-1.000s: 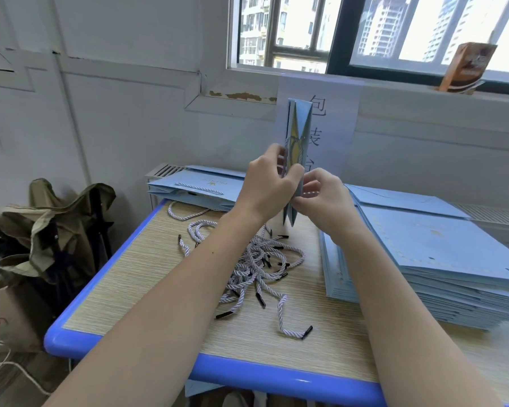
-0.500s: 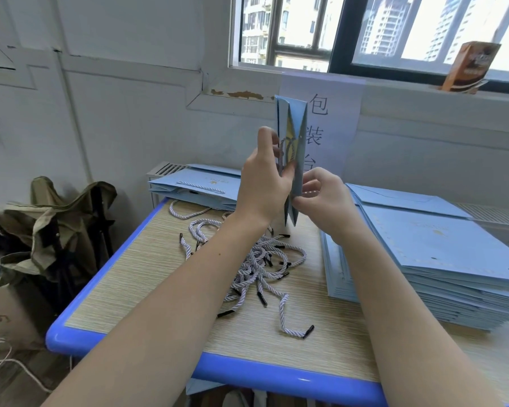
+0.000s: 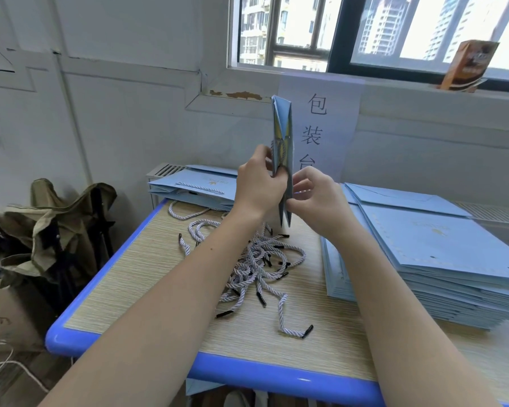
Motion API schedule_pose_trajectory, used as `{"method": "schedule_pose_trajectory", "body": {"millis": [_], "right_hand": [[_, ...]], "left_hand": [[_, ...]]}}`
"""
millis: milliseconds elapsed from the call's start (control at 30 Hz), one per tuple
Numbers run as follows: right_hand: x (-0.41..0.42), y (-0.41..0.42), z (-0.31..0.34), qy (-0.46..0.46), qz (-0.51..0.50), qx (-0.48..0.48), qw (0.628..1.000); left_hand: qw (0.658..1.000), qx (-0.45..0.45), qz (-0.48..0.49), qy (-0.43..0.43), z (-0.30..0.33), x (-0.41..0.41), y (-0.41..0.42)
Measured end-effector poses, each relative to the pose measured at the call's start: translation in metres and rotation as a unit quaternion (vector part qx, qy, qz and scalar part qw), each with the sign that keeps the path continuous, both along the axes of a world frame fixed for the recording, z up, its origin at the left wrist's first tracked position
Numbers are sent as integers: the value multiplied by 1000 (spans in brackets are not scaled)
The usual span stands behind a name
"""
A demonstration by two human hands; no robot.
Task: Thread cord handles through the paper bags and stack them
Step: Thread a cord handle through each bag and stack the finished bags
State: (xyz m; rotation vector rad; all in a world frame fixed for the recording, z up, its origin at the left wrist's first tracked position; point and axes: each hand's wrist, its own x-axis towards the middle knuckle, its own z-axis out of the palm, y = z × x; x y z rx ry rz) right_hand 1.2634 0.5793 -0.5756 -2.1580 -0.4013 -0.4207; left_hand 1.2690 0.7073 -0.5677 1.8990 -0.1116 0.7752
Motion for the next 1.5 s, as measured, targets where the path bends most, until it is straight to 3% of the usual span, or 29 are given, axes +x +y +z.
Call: {"method": "schedule_pose_trajectory", "body": {"millis": [167,367,567,800,967,1033,1100,1167,1267,1333,1400,1500], "right_hand": [[-3,0,2,-32,-2,2,999],[-7,5,2,-9,65,-6,998],[-3,6,-1,-11,60,-9,998],[-8,20,5,-56,25,0,998],[-7,36,13,-58,1,38,998],[-5,42,20,-48,0,37,998],[-4,51,26,-35,6,47,998],[-1,64,29,-18,15,71,997],[6,80,29,1,-1,105,994],[12,82,23,27,-45,133,990],[18,81,14,50,-77,116,989],[23,82,-2,64,-88,30,994]], "left_hand": [[994,-58,-86,46,7,-8,-5],[999,-17,24,29,3,5,4],[997,-46,35,42,3,11,9],[993,-110,-20,-23,19,8,27],[973,-225,-4,-55,39,4,62],[980,-167,25,-106,46,-1,82],[982,-40,73,-171,51,-6,99],[961,99,120,-228,52,-3,114],[921,264,143,-247,34,9,132],[902,347,138,-217,3,21,144],[905,392,92,-136,-31,28,156],[927,374,-20,9,-55,33,166]]}}
